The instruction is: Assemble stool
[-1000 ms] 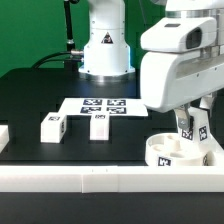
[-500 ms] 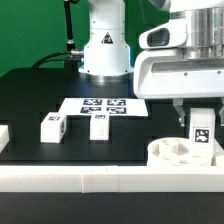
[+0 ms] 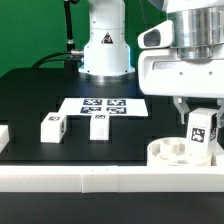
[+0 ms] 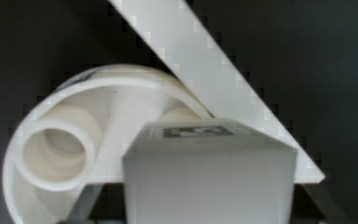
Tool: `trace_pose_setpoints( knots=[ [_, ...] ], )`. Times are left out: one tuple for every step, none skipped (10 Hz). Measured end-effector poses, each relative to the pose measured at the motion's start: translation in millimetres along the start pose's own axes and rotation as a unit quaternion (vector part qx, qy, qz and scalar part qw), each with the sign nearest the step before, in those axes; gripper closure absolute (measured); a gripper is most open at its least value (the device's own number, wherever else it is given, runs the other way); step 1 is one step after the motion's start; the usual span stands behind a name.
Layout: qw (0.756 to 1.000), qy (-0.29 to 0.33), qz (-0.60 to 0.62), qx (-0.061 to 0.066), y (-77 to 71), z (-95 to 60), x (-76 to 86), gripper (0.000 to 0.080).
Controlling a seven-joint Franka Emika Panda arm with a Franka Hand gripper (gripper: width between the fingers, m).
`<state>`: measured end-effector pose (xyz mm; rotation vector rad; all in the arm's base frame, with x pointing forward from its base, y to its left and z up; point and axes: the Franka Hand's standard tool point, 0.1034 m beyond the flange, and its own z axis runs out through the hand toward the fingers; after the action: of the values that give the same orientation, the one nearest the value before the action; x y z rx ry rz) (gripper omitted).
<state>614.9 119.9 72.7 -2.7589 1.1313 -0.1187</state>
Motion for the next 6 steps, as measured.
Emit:
trace_pose_setpoints(
  knots=[
    [1.000, -0.001, 0.025, 0.001, -0.3, -0.2, 0.0, 0.0462],
    [0.996, -0.006, 0.092, 0.005, -1.2, -0.3, -1.1, 0.0462],
    [0.982, -0.013, 0.186, 0.017, -2.5, -0.3, -1.4, 0.0462],
    [0.964, -0.021, 0.264, 0.028, -3.7, -0.1, -1.6, 0.0462],
    [0.947, -0.027, 0.319, 0.035, -5.3, 0.2, -2.7, 0.0462],
    [0.924, -0.035, 0.379, 0.038, -6.1, 0.5, -3.9, 0.0462]
  ],
)
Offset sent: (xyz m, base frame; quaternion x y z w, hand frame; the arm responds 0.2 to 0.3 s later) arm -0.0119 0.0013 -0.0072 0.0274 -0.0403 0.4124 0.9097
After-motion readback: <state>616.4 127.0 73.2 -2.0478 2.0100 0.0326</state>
